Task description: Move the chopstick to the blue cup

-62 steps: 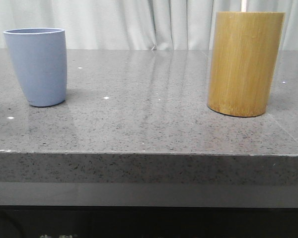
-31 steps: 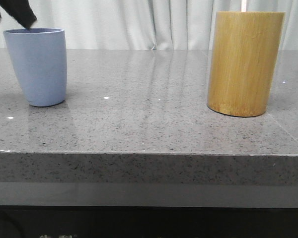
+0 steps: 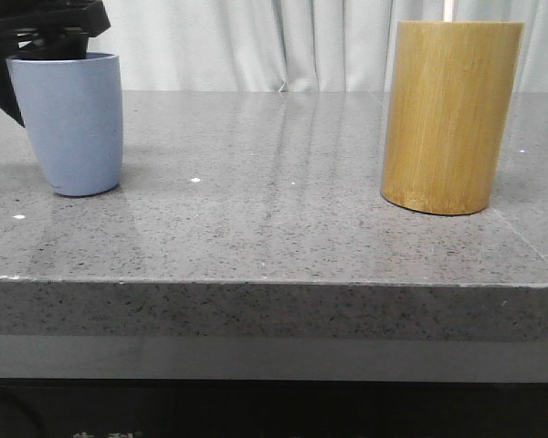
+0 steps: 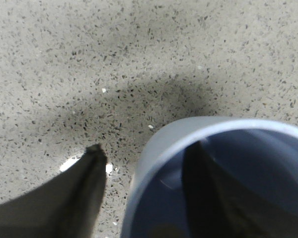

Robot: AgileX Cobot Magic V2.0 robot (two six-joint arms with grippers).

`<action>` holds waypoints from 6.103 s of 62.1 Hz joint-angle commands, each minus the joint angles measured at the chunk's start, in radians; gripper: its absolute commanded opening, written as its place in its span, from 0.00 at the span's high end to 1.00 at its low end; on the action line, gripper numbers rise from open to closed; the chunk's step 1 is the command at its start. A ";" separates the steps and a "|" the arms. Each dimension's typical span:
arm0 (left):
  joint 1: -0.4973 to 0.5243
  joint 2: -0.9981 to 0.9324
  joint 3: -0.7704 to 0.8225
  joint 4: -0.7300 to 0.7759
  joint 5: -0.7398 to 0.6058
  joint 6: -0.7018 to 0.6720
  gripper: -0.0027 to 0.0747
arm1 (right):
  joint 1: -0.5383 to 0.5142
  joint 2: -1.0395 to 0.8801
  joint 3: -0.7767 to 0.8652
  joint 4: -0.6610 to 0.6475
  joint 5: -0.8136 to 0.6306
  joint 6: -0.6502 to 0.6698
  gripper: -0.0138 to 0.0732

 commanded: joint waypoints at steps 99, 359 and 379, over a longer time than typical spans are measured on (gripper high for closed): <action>-0.305 0.185 -0.433 -0.066 0.045 -0.001 0.99 | -0.006 0.000 -0.033 -0.006 -0.047 -0.008 0.25; -0.294 -0.732 0.347 0.084 -0.217 -0.008 0.42 | 0.161 0.727 -0.695 0.487 -0.163 -0.203 0.29; -0.294 -0.732 0.347 0.084 -0.227 -0.008 0.42 | 0.161 0.726 -0.695 0.489 -0.152 -0.203 0.70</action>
